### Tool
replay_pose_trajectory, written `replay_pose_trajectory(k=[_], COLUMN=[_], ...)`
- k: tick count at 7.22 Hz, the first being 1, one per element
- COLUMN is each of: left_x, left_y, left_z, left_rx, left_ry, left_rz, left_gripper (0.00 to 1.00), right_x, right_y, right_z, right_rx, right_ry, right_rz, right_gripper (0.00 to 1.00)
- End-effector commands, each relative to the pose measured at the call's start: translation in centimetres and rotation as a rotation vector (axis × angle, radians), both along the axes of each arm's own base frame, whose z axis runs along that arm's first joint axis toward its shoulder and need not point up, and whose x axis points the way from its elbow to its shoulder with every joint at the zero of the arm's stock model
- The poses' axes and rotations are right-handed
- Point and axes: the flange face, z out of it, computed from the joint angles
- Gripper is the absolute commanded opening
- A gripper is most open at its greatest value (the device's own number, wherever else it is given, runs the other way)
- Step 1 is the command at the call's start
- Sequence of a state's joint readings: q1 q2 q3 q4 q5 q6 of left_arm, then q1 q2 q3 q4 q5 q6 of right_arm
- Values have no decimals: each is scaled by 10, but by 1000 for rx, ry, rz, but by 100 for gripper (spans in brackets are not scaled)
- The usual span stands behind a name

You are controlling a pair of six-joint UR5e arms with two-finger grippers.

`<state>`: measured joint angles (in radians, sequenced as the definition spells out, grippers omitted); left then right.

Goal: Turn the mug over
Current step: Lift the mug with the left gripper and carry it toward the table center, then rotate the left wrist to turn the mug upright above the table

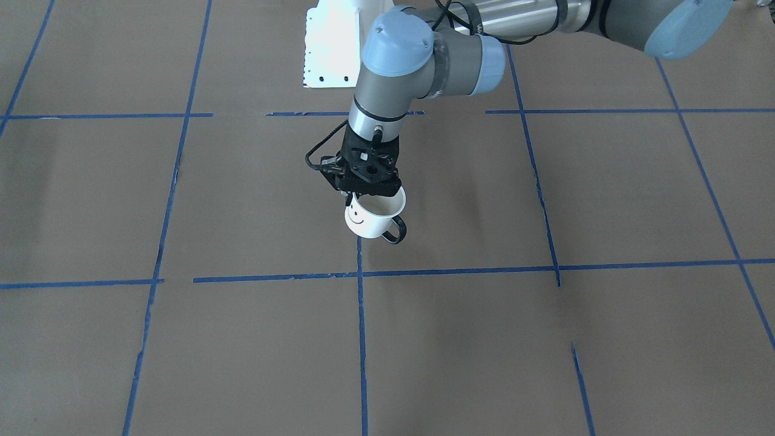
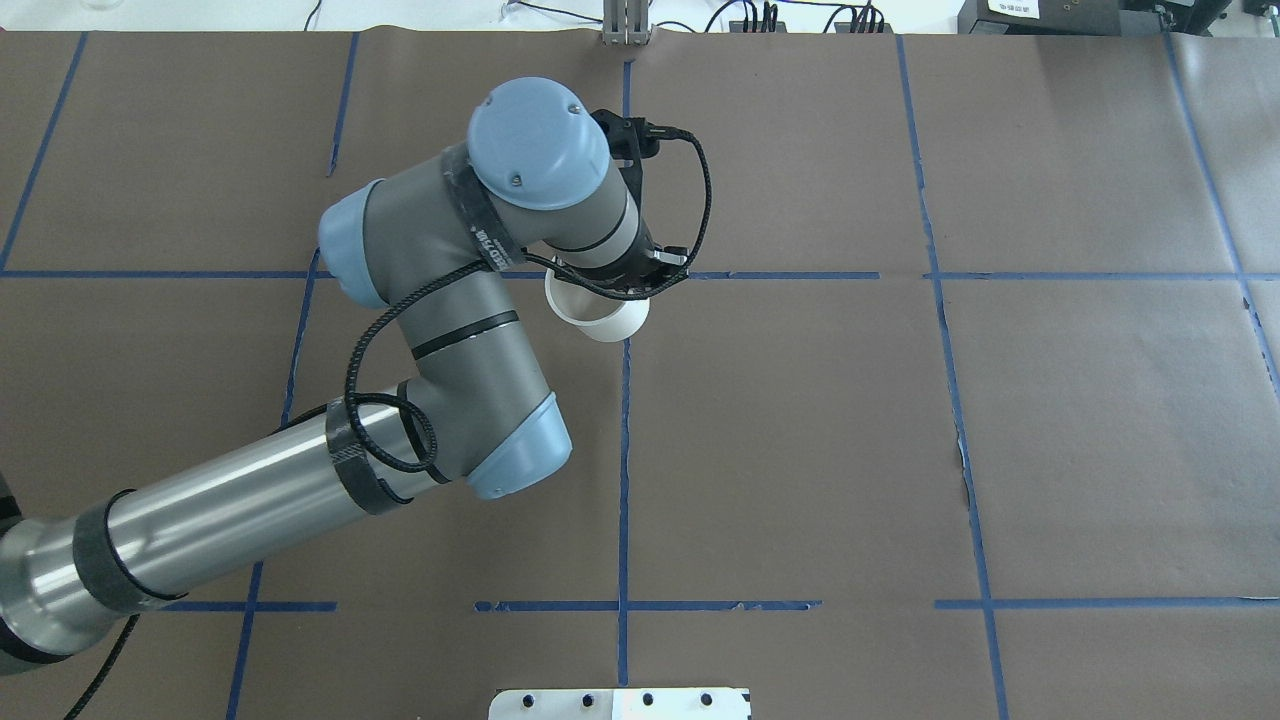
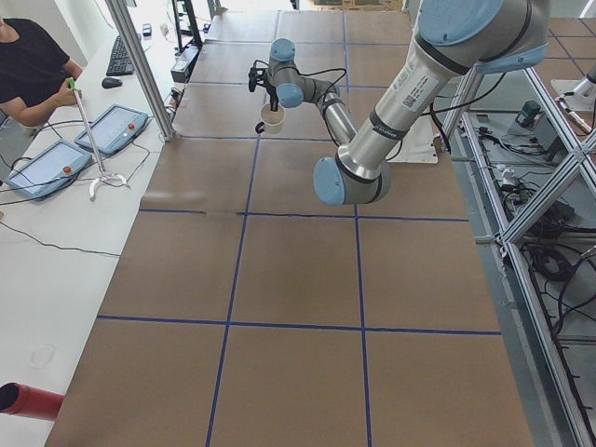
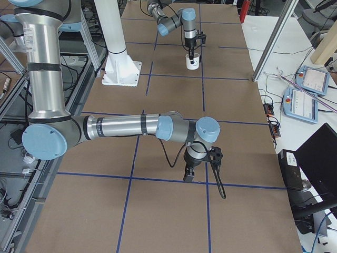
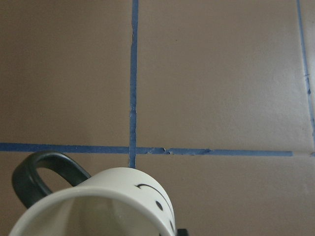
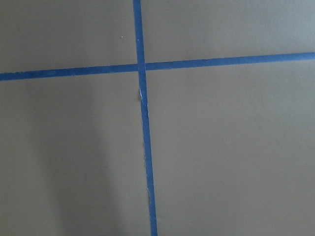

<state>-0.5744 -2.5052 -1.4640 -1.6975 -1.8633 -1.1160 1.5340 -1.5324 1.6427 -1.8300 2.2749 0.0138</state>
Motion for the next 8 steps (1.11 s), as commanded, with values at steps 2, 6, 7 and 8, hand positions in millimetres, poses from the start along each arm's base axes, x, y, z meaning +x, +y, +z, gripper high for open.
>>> replay_pose_trajectory(k=[2,6,7,8], left_x=[43,47,48,47], left_y=[-1,3,3,3], left_z=[-6,1,2,3], left_rx=[59,146,146,145], left_ry=[-154,-218,-223,-226], left_rz=[60,164,168,170], left_gripper=[0,0,0,0], right_x=[0,0,0,0], right_y=[0,0,0,0], right_z=[1,0,0,1], right_rx=[-1,0,0,-1], right_ry=[0,0,0,0], right_rz=[0,0,0,0], right_gripper=[100,100,100,100])
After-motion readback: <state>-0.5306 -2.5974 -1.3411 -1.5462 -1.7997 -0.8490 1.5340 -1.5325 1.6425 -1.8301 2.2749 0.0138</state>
